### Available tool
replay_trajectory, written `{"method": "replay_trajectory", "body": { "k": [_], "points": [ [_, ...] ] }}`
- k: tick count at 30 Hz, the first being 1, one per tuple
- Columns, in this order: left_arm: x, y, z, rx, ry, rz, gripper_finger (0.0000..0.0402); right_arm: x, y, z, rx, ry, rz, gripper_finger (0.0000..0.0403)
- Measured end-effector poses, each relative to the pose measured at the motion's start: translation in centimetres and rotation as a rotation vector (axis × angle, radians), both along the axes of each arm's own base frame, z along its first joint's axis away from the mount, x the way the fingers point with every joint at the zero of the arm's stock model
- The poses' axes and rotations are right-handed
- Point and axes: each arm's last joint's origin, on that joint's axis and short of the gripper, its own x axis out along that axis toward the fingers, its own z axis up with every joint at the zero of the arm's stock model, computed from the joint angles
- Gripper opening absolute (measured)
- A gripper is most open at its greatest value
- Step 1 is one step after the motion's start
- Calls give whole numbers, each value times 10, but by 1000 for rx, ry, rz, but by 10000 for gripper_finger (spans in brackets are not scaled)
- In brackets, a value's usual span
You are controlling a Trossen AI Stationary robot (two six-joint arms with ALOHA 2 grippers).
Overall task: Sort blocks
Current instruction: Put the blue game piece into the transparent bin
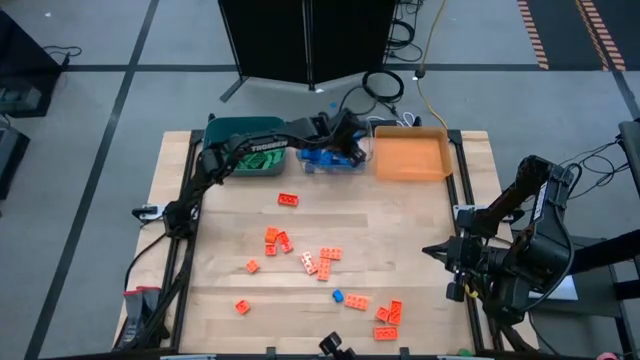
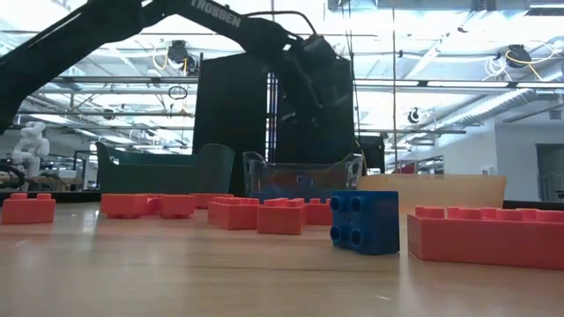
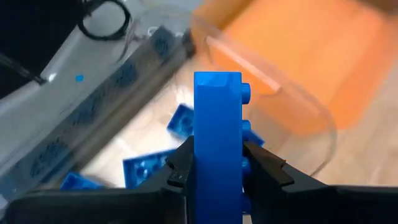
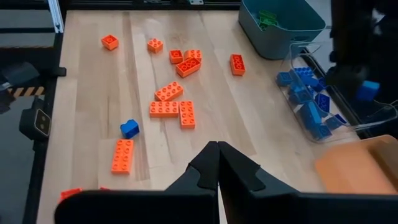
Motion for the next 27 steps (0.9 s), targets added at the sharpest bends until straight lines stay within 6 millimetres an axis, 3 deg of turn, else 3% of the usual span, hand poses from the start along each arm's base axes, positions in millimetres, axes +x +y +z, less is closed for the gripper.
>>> {"method": "replay_trajectory", "body": {
  "k": [4,10,17,20,23,27],
  "points": [
    [-1,0,-8,-13,14,-2,99,0,-1,0,-8,5,0,0],
    [0,-1,-7,-21,0,-33,156,-1,-1,0,-10,6,0,0],
    [-2,-2,-8,-63,11,-154,212,-1,-1,0,-10,6,0,0],
    [-4,-7,1,-145,-11,-305,218,-1,-1,0,-11,7,0,0],
    [-9,-32,26,-229,-36,-489,219,-1,-1,0,-16,9,0,0],
    [-16,-98,49,-260,41,-762,220,-1,-2,0,-21,7,-1,0]
  ]
}}
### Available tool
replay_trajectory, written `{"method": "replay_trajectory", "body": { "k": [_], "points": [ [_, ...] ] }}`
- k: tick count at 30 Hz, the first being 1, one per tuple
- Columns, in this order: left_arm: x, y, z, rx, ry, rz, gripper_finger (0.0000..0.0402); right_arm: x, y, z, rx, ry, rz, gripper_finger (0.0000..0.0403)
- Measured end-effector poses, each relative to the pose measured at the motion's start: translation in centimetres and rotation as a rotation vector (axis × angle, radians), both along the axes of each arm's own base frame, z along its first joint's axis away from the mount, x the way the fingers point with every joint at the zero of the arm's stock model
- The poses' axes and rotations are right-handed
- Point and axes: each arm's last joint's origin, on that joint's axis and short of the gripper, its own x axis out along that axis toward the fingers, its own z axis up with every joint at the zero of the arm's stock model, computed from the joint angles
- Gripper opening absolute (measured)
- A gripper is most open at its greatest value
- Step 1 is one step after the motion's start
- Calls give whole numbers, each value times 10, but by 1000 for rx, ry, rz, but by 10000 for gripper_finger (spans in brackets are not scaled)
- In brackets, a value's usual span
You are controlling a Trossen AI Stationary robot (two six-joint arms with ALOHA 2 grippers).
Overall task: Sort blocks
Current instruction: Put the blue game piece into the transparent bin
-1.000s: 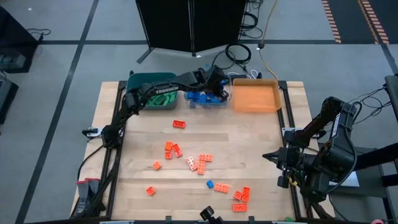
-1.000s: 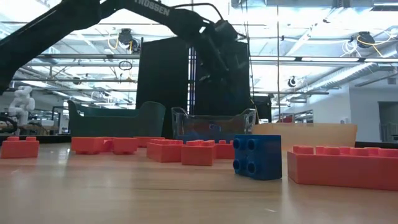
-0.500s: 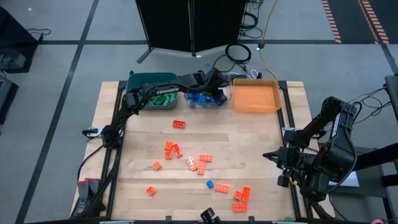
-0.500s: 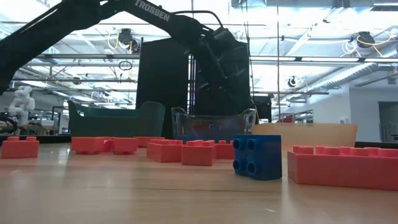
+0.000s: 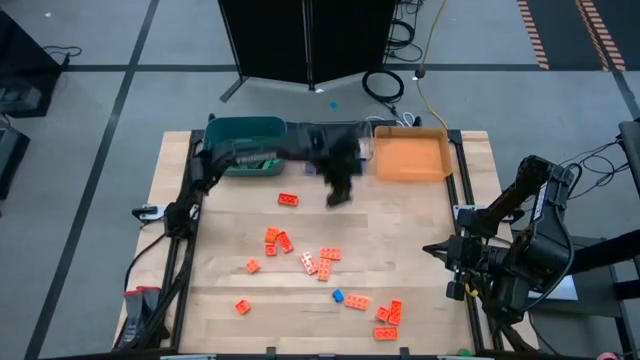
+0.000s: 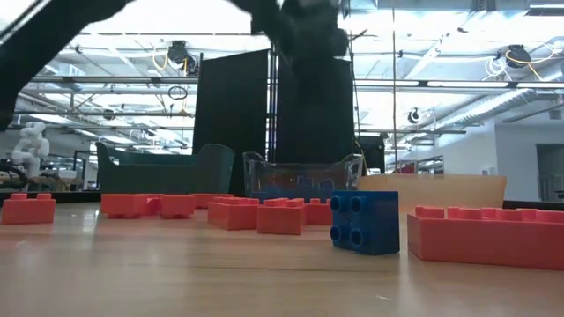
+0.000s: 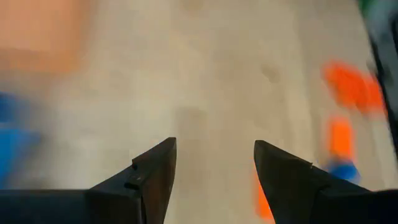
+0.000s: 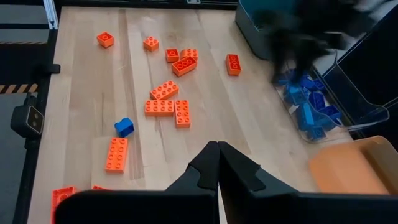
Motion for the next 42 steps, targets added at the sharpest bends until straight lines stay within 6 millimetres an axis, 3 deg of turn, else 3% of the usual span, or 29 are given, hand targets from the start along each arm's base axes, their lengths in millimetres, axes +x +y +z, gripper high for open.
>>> {"method": "replay_trajectory", "body": {
  "k": [9,13,18,29,42],
  "points": [
    [-2,-163,4,185,-57,-590,220,0,0,0,6,-3,-4,0],
    [-4,-204,-3,282,-100,-719,221,0,0,0,11,-5,-5,0],
    [0,-217,-23,292,-112,-739,221,1,1,0,18,-9,-5,0],
    [-5,-215,-80,277,-51,-734,221,1,3,1,57,-24,-20,0],
    [-6,-236,-99,190,-153,-707,221,2,3,1,59,-25,-20,0]
  ]
}}
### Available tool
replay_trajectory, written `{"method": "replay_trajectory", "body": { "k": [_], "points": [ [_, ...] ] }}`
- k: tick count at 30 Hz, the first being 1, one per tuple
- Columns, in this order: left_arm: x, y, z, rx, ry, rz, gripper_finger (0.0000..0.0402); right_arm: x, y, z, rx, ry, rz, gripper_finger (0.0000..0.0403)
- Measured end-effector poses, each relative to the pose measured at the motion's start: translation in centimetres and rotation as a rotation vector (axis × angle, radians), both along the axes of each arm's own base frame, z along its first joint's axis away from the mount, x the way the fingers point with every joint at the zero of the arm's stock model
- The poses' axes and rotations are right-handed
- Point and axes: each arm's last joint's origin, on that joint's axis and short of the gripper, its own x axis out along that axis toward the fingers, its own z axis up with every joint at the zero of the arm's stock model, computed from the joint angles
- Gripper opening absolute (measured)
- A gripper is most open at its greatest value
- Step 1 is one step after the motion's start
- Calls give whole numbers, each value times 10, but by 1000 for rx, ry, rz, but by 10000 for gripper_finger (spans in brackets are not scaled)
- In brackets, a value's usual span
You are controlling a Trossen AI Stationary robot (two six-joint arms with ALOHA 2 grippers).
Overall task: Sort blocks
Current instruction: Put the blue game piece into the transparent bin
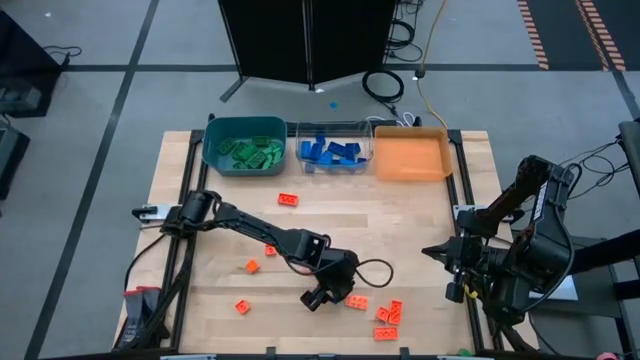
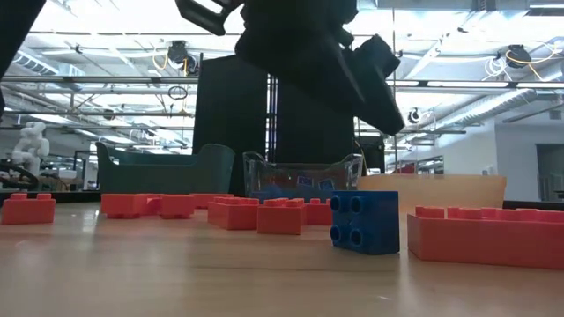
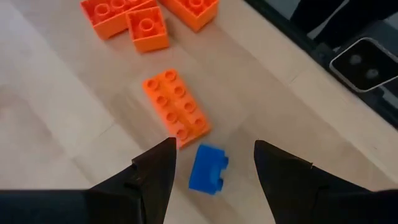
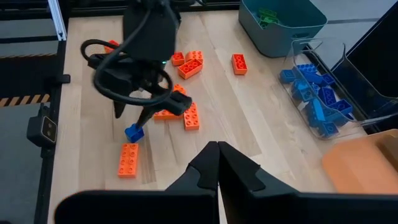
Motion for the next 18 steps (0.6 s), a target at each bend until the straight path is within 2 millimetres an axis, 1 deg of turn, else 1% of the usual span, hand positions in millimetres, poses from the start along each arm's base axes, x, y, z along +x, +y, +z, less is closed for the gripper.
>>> {"method": "replay_trajectory", "body": {
  "k": [5,10,15,18],
  "points": [
    [0,-3,-3,-13,-23,-3,221,0,0,0,0,0,0,0],
    [-4,-2,-18,-16,-25,2,221,0,0,0,0,0,0,0],
    [-9,0,-34,-41,-5,43,221,0,0,0,1,0,0,0],
    [-10,0,-41,-52,-23,54,221,0,0,0,0,0,0,0]
  ]
}}
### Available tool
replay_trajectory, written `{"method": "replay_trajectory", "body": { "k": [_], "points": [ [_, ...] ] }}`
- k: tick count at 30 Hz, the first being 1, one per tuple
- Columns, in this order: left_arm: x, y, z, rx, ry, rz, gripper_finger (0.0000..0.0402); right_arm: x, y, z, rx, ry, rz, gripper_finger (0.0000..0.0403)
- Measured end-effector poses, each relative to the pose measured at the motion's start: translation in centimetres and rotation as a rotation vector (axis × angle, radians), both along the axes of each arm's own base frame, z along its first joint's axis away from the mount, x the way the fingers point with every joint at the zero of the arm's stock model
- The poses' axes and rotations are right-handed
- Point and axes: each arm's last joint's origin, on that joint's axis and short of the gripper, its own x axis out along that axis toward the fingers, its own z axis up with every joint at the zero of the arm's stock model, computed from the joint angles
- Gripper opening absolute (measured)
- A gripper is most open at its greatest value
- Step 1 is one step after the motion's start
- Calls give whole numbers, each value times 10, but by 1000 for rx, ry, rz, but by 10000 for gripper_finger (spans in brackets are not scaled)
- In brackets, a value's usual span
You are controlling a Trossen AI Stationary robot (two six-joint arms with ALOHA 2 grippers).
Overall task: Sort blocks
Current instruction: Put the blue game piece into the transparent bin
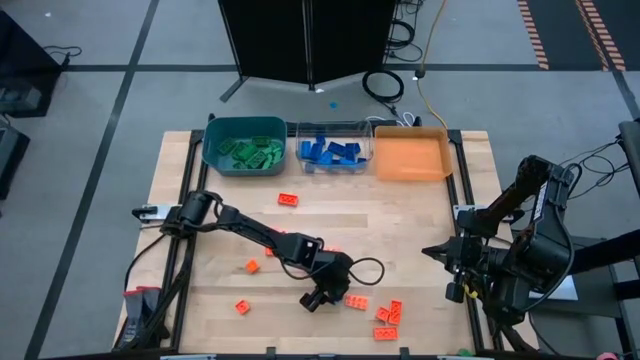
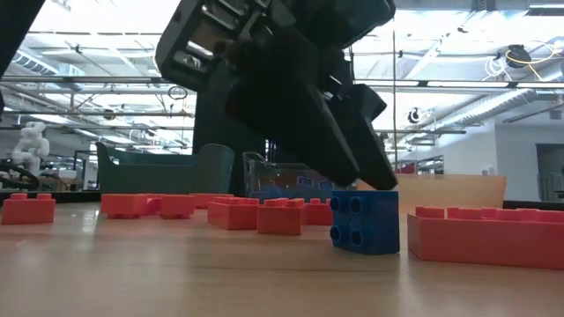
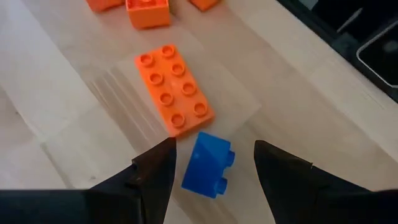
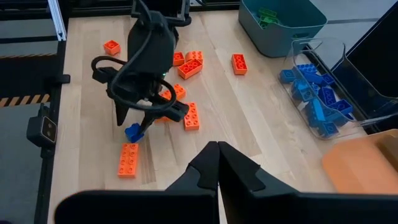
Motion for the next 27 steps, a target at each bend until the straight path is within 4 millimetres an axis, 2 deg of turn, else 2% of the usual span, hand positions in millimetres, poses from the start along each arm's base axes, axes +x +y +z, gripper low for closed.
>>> {"method": "replay_trajectory", "body": {
  "k": [5,8,11,16,23,27],
  "points": [
    [-2,1,-16,-17,47,46,219,0,0,0,0,0,0,0],
    [0,1,-21,-20,56,54,204,0,0,0,0,0,0,0],
    [2,0,-28,-25,45,55,171,0,0,0,1,0,0,0],
    [4,0,-30,-58,64,76,95,0,0,0,0,0,0,0],
    [4,6,-28,-80,107,138,94,0,0,0,0,0,0,0],
    [5,21,-17,-48,99,244,94,0,0,0,-1,1,1,0]
  ]
}}
